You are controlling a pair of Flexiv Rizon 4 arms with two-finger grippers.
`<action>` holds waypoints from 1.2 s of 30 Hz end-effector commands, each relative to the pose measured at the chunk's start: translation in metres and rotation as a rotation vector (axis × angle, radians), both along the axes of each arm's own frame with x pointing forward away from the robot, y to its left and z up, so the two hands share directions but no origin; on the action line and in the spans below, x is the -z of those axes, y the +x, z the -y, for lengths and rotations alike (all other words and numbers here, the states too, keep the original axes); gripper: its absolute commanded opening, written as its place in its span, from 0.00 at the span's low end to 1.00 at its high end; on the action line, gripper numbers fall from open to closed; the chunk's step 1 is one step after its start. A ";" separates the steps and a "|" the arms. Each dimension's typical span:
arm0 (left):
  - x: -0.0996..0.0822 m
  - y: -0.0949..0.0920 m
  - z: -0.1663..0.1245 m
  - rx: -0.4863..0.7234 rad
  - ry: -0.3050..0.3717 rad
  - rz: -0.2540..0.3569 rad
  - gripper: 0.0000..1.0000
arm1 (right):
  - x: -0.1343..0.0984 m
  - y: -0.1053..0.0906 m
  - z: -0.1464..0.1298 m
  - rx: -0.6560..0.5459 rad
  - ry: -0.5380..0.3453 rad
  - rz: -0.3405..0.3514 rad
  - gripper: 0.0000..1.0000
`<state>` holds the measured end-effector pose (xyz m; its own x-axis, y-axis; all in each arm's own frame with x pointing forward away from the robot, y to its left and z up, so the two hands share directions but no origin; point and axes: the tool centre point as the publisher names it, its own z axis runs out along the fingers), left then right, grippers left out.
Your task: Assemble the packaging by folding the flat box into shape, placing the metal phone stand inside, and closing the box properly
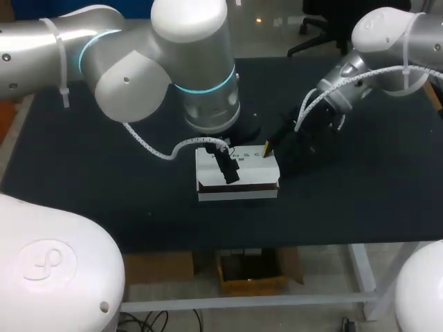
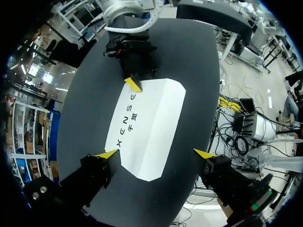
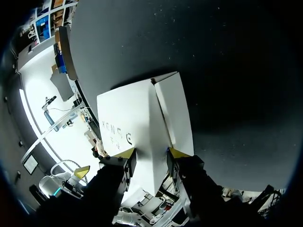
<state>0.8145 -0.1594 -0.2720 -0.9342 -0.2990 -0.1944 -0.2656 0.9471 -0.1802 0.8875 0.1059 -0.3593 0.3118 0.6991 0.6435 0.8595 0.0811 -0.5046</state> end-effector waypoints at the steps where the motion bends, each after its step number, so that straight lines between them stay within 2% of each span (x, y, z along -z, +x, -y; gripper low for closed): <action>1: 0.012 0.007 -0.010 0.201 -0.078 -0.034 1.00 | 0.000 0.000 -0.001 -0.001 -0.001 -0.001 0.40; 7: 0.020 0.018 -0.011 0.205 -0.072 -0.093 1.00 | 0.000 0.000 -0.001 -0.001 -0.001 -0.001 0.40; 16: 0.028 0.034 -0.010 0.156 -0.045 -0.109 1.00 | 0.000 0.000 -0.001 -0.001 -0.001 -0.001 0.40; 21: 0.031 0.036 -0.010 0.135 -0.033 -0.102 1.00 | 0.000 0.000 -0.001 -0.001 -0.001 -0.001 0.40; 27: 0.034 0.038 -0.009 0.129 -0.016 -0.098 0.83 | 0.000 0.000 -0.001 -0.001 -0.001 -0.001 0.40; 36: 0.044 0.037 -0.007 0.128 0.013 -0.109 0.76 | 0.000 0.000 -0.001 -0.001 -0.001 -0.001 0.40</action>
